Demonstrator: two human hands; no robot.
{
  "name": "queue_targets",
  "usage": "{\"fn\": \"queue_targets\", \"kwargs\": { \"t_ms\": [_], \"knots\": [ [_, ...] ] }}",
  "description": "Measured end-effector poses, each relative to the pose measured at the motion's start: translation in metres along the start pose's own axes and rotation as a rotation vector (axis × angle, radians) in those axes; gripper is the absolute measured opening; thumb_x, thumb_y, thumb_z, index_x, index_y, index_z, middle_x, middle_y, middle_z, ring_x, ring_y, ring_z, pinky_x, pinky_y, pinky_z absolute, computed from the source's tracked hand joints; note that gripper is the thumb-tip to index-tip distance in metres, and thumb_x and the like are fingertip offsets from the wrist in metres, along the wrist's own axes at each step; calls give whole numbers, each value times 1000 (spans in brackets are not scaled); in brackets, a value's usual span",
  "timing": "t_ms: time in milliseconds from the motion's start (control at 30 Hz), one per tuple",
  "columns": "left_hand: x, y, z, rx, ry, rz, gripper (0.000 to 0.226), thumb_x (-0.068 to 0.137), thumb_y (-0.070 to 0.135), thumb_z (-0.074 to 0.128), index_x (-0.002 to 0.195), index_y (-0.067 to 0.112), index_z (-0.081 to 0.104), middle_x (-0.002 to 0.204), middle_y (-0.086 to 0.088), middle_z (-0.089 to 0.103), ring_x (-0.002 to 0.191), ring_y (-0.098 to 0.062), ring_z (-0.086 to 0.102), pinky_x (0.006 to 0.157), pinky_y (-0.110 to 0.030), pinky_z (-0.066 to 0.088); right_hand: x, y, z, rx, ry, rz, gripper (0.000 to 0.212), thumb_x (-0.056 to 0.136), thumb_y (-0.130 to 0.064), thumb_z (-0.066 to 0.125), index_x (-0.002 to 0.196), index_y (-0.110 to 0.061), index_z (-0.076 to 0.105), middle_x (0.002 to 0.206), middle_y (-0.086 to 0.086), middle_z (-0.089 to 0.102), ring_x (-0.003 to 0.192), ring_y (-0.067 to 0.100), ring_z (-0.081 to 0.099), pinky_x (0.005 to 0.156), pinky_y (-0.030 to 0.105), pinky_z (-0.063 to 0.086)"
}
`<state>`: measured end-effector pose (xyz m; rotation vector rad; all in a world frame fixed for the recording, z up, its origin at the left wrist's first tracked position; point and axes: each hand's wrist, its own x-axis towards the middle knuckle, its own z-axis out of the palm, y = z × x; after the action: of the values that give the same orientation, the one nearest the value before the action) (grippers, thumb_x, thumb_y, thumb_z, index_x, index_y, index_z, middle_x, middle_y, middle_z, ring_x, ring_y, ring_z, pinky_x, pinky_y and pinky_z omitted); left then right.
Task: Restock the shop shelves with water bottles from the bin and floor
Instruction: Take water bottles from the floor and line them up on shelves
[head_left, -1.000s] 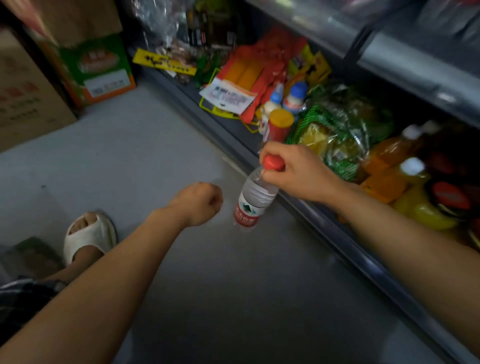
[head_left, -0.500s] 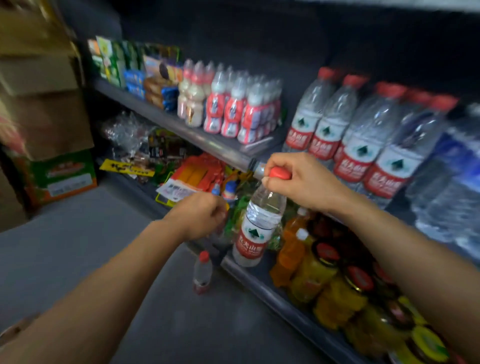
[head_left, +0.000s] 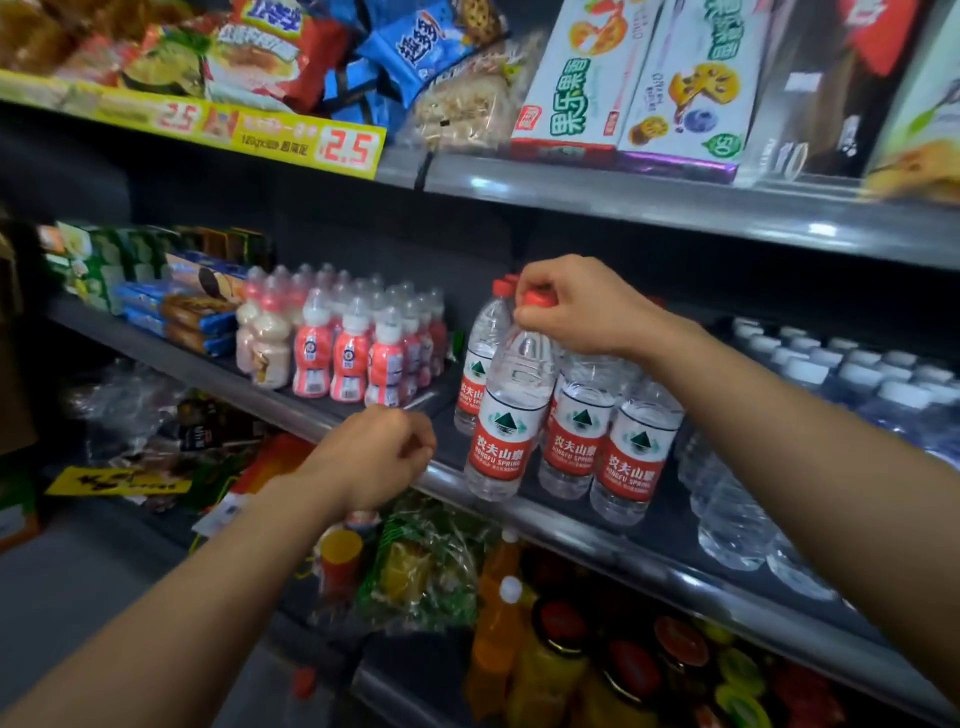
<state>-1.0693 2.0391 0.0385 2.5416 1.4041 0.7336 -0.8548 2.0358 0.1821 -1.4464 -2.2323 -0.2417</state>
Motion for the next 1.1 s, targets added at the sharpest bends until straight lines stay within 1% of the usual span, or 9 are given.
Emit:
{"fn": "queue_targets", "kwargs": {
  "t_ms": [100, 167, 267, 367, 533, 667, 800, 967, 1100],
  "knots": [
    [10, -2, 3, 20, -25, -11, 7, 92, 26, 56, 86, 30, 57, 88, 1, 65, 84, -23, 61, 71, -32, 48, 15, 13, 7, -63, -22, 43, 10, 77, -26, 59, 76, -16, 61, 74, 2, 62, 73, 25, 59, 61, 35, 45],
    [14, -4, 5, 25, -30, -23, 6, 92, 26, 55, 88, 30, 57, 89, 2, 64, 86, -22, 61, 73, -32, 49, 24, 20, 12, -95, -33, 76, 12, 77, -27, 58, 77, -14, 61, 77, 5, 63, 75, 27, 59, 62, 36, 47],
    [22, -6, 7, 22, -26, -28, 7, 93, 26, 54, 91, 28, 60, 89, 2, 64, 86, -22, 61, 73, -33, 50, 35, 28, 15, -109, -44, 128, 11, 78, -27, 59, 75, -16, 60, 77, 2, 61, 74, 25, 58, 60, 33, 44],
    [28, -10, 10, 25, -23, -26, 8, 93, 25, 54, 91, 26, 61, 87, 3, 63, 84, -20, 61, 72, -32, 50, 42, 34, 16, -101, -66, 157, 13, 79, -27, 59, 74, -15, 60, 77, 3, 60, 72, 23, 56, 61, 35, 44],
    [34, -17, 15, 25, -33, -34, 11, 93, 24, 54, 98, 24, 64, 94, 1, 67, 86, -19, 62, 77, -35, 53, 49, 42, 18, -94, -94, 168, 14, 82, -23, 58, 79, -9, 61, 76, 4, 58, 66, 19, 50, 59, 33, 39],
    [39, -19, 18, 23, -35, -33, 13, 94, 26, 53, 101, 24, 64, 93, 3, 65, 85, -18, 61, 77, -34, 53, 53, 49, 23, -87, -151, 181, 16, 83, -21, 57, 77, -7, 61, 70, 3, 54, 64, 18, 48, 58, 31, 38],
    [45, -20, 19, 19, -27, -21, 14, 94, 25, 52, 101, 23, 64, 93, 2, 66, 84, -19, 61, 76, -35, 53, 55, 54, 23, -54, -176, 197, 15, 84, -21, 58, 76, -8, 61, 73, 2, 55, 65, 15, 48, 58, 30, 39],
    [50, -17, 20, 21, -10, -3, 14, 93, 24, 54, 102, 23, 65, 93, 3, 66, 84, -17, 60, 73, -31, 50, 58, 52, 23, -114, -197, 206, 18, 85, -28, 63, 89, -10, 63, 86, 6, 63, 72, 18, 56, 59, 29, 42],
    [50, -13, 18, 17, -3, 4, 15, 93, 24, 55, 103, 23, 66, 95, 2, 68, 86, -19, 61, 76, -33, 52, 56, 48, 24, -141, -165, 210, 28, 84, -36, 66, 91, -9, 62, 86, 6, 62, 72, 19, 57, 58, 30, 42]
  ]
}}
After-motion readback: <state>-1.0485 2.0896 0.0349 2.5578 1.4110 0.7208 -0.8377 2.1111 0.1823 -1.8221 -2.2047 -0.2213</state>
